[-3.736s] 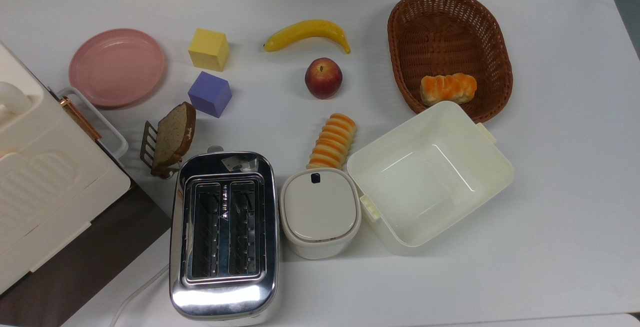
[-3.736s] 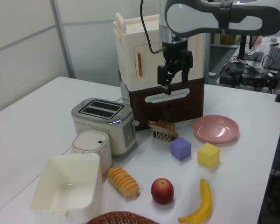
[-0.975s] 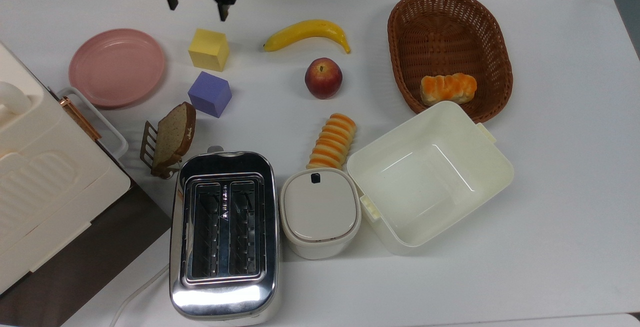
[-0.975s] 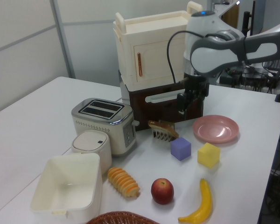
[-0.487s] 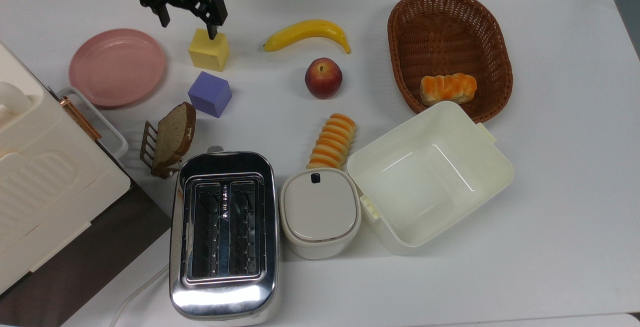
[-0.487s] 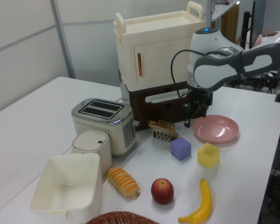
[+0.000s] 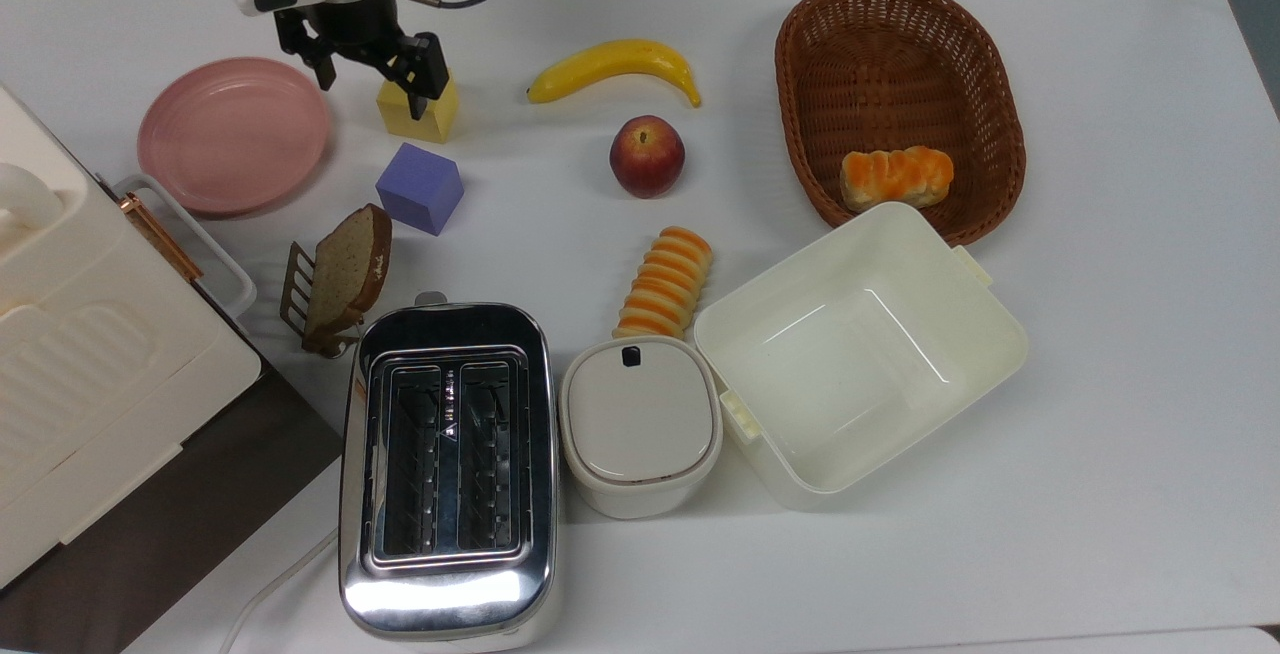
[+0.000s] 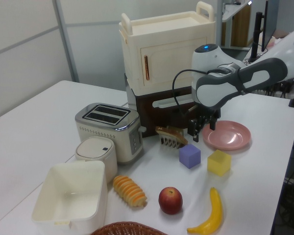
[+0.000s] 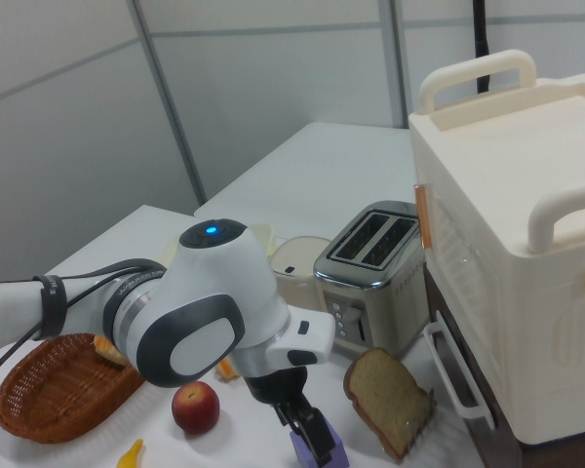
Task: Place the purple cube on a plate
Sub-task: 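Move the open gripper over the purple cube, then lower the gripper and close it on the purple cube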
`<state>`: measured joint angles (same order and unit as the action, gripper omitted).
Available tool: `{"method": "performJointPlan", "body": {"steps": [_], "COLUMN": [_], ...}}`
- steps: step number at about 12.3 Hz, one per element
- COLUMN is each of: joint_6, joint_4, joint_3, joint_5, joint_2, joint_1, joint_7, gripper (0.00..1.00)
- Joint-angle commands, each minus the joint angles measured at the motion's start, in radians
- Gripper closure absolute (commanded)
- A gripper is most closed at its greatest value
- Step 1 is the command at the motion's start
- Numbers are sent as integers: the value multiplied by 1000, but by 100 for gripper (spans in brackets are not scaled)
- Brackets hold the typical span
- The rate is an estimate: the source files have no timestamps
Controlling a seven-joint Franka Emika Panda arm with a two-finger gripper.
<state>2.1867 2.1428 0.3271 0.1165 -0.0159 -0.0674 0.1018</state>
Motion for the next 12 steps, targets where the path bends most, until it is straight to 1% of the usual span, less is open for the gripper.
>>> {"method": "performJointPlan", "body": {"steps": [1, 4, 5, 6, 7, 8, 9, 10, 11, 12], "joint_6": [-17, -24, -19, -16, -16, -15, -13, 2, 40, 59], "joint_4": [-79, -100, -101, -101, -101, -101, -100, -98, -96, -96], "joint_3": [15, 9, 4, -9, -66, -133, -157, -161, -187, -238], "joint_5": [12, 11, 12, 17, 19, 19, 19, 19, 17, 15], "joint_2": [55, 68, 97, 105, 105, 105, 112, 119, 135, 148], "joint_1": [-6, -5, -3, 11, 55, 111, 124, 126, 139, 174], "joint_7": [32, 35, 33, 32, 30, 30, 33, 33, 36, 47], "gripper": [0, 0, 0, 0, 0, 0, 0, 0, 0, 0]}}
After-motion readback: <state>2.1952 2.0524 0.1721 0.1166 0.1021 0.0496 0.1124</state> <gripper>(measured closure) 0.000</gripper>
